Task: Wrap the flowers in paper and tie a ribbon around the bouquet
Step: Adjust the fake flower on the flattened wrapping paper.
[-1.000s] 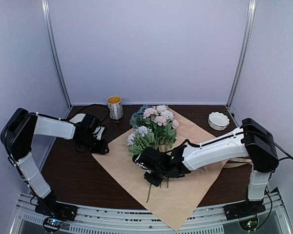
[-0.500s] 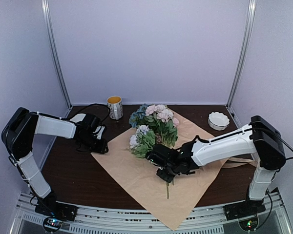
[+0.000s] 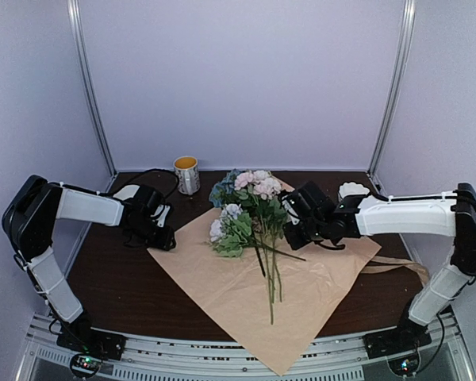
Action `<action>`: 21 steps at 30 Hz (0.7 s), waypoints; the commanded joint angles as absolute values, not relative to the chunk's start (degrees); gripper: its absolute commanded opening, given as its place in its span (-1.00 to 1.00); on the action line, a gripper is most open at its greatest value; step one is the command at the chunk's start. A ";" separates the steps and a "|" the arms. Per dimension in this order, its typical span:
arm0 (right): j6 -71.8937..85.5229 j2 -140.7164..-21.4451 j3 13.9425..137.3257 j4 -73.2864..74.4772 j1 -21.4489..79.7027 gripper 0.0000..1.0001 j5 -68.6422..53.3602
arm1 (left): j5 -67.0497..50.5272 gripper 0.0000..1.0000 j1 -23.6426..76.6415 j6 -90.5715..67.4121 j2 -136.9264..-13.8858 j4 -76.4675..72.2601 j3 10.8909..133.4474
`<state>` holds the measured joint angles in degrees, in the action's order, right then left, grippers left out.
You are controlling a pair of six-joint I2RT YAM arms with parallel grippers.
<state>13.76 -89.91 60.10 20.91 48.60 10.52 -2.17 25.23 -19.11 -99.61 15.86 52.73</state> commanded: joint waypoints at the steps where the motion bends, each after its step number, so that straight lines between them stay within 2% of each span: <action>1: 14.28 -98.04 63.19 25.93 49.21 -0.31 16.39 | -1.04 -0.10 24.70 -18.83 -102.12 21.00 49.79; 6: 13.26 -101.41 64.23 26.24 50.08 -0.37 13.58 | -1.27 -0.10 24.62 -18.92 -102.04 20.74 49.42; 16: 8.88 -94.30 56.49 20.81 55.49 -0.43 -4.26 | -1.57 -0.10 24.62 -18.68 -102.39 20.56 49.69; 21: 8.18 -92.09 57.77 23.09 55.54 -0.43 -3.04 | -1.63 -0.10 24.66 -18.54 -102.48 20.61 49.92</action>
<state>9.58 -94.72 56.95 22.50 55.77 -1.96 -2.26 25.23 -18.96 -99.35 14.98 52.12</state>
